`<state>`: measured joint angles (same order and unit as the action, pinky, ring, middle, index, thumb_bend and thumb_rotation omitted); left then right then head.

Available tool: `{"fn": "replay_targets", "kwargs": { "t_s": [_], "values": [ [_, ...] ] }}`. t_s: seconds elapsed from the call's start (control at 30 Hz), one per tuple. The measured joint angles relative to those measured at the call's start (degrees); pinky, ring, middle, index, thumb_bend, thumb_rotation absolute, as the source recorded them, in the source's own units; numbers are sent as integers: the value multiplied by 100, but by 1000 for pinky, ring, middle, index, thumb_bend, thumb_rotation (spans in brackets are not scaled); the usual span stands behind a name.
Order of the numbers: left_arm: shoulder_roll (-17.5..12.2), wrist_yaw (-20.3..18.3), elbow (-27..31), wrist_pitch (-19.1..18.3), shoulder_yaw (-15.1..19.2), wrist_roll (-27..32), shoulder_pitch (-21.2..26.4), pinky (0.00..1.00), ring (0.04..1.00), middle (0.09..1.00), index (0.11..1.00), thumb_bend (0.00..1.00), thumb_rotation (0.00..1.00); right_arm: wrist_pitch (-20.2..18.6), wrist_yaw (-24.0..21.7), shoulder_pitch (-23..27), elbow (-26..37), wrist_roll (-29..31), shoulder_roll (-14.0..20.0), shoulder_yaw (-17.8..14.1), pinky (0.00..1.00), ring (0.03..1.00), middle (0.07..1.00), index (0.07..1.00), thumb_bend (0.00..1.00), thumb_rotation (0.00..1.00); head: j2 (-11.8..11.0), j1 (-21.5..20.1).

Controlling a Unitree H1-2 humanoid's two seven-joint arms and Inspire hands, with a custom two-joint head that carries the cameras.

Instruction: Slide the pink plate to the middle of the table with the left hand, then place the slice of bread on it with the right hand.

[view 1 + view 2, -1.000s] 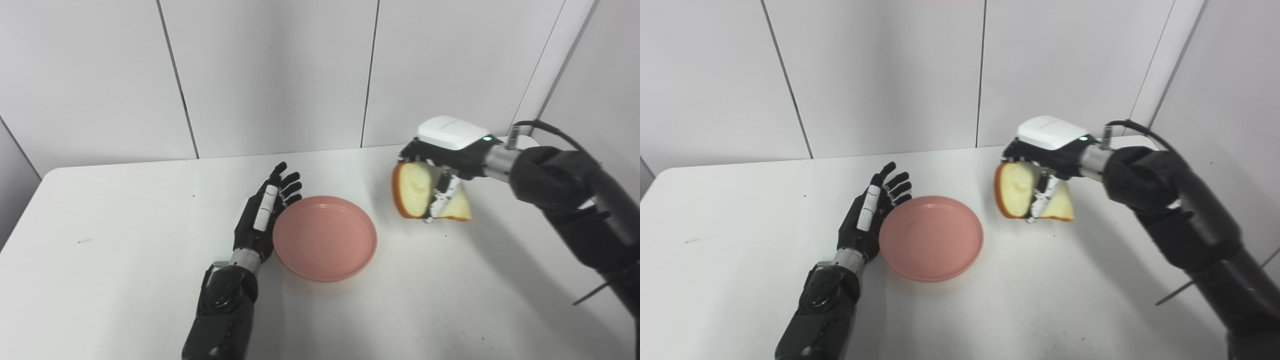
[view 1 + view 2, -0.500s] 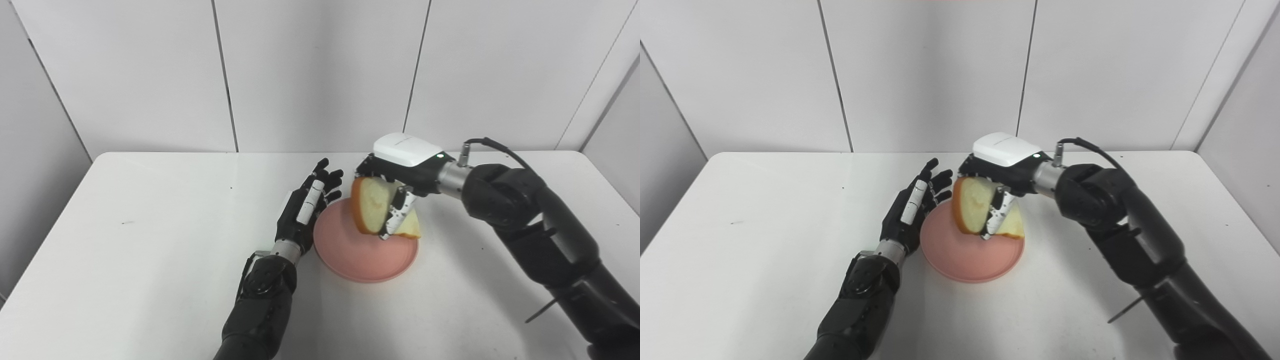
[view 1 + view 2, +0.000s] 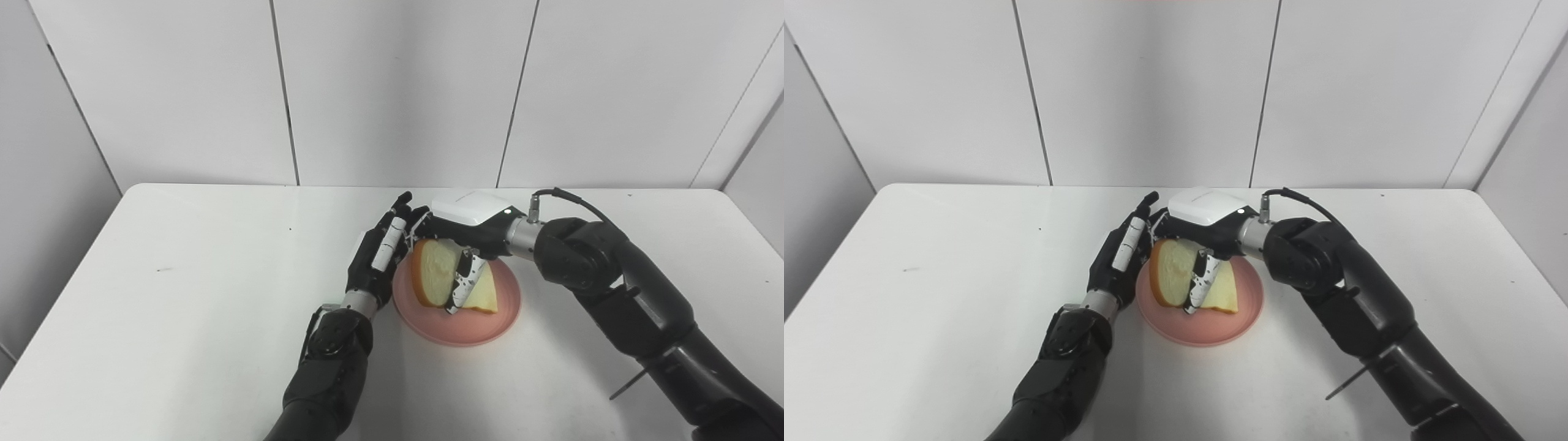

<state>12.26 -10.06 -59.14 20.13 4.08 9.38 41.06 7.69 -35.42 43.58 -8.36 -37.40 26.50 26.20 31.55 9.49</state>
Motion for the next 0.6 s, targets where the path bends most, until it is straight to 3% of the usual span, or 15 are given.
{"fn": "replay_targets", "kwargs": {
  "t_s": [0.27, 0.43, 0.47, 0.53, 0.6],
  "values": [
    [-1, -5, 8, 1, 6, -1, -2, 855, 861, 826, 902, 856, 751, 138, 7, -41, -93, -260, -47, 125, 306, 382, 459, 508, 527, 2, 26, -44],
    [-5, -7, 56, -17, 0, -5, -24, 867, 870, 828, 905, 853, 758, 137, 8, -46, -100, -338, -55, 116, 406, 486, 491, 492, 528, 9, 53, -141],
    [-7, -6, 81, -26, -1, -6, -34, 869, 871, 829, 907, 855, 761, 123, 7, -53, -90, -372, -54, 107, 465, 548, 574, 568, 719, 122, 53, -141],
    [-8, -6, 131, -53, -6, -13, -55, 873, 874, 830, 909, 860, 758, 24, -21, -116, 39, -433, -53, 58, 599, 673, 696, 674, 934, 269, 62, -193],
    [-18, -7, 146, -63, -6, -13, -63, 879, 878, 834, 913, 855, 759, -170, -123, -156, 211, -475, -54, 29, 754, 799, 795, 746, 988, 344, 53, -254]
  ]
}}
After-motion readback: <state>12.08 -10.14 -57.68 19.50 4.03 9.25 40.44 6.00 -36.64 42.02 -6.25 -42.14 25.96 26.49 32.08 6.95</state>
